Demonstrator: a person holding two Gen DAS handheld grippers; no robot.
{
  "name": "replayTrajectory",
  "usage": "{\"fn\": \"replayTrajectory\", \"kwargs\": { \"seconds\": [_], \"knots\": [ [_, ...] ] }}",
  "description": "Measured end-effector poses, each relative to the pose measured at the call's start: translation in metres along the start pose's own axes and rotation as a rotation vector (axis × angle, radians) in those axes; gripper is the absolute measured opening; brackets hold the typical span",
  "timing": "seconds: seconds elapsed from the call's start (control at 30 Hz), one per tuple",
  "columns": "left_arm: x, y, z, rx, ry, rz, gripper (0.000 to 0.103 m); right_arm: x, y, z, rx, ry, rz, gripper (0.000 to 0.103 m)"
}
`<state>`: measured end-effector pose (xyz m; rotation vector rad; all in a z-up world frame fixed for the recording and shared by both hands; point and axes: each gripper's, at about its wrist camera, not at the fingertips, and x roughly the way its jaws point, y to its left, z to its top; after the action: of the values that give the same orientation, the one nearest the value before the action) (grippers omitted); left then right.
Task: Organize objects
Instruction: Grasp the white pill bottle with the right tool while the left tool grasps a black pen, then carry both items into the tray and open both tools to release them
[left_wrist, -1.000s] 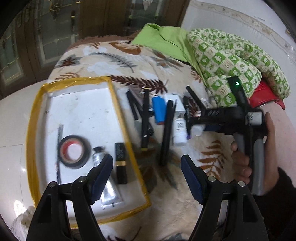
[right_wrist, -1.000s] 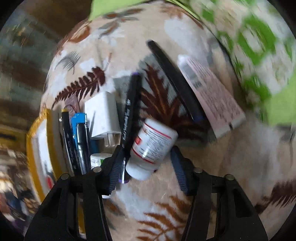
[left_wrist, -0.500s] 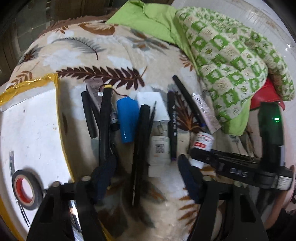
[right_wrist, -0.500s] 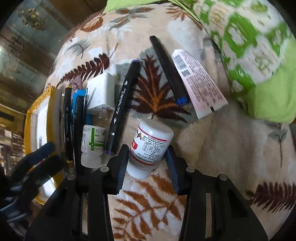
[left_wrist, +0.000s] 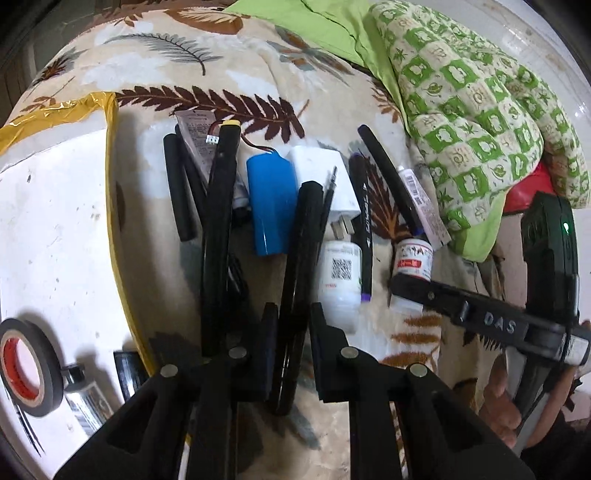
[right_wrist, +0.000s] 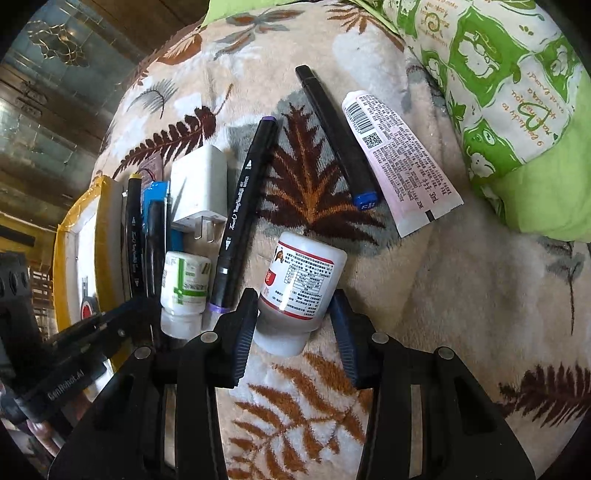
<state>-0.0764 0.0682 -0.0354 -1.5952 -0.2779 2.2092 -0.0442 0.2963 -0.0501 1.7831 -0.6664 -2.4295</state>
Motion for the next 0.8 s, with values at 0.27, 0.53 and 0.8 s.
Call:
{"fn": "replayTrajectory", "kwargs": {
  "seconds": [0.27,0.53,0.8],
  "knots": [
    [-0.02,-0.01,-0.025,-0.046,0.001,-0.054,0.015,0.003,0.003,0.003,-0.017,0.015,-0.019,0.041],
    [-0.025,-0.038,-0.055,0.004,0.052,-0.026,0.015,0.0,0.009,0.0,-0.053,0.01,-0.037,0.039],
    [-0.005,-0.043,-0.066,0.037,0.089,0.024,0.022,0.001,0.012,-0.013,-0.04,0.034,-0.024,0.039]
  ]
}}
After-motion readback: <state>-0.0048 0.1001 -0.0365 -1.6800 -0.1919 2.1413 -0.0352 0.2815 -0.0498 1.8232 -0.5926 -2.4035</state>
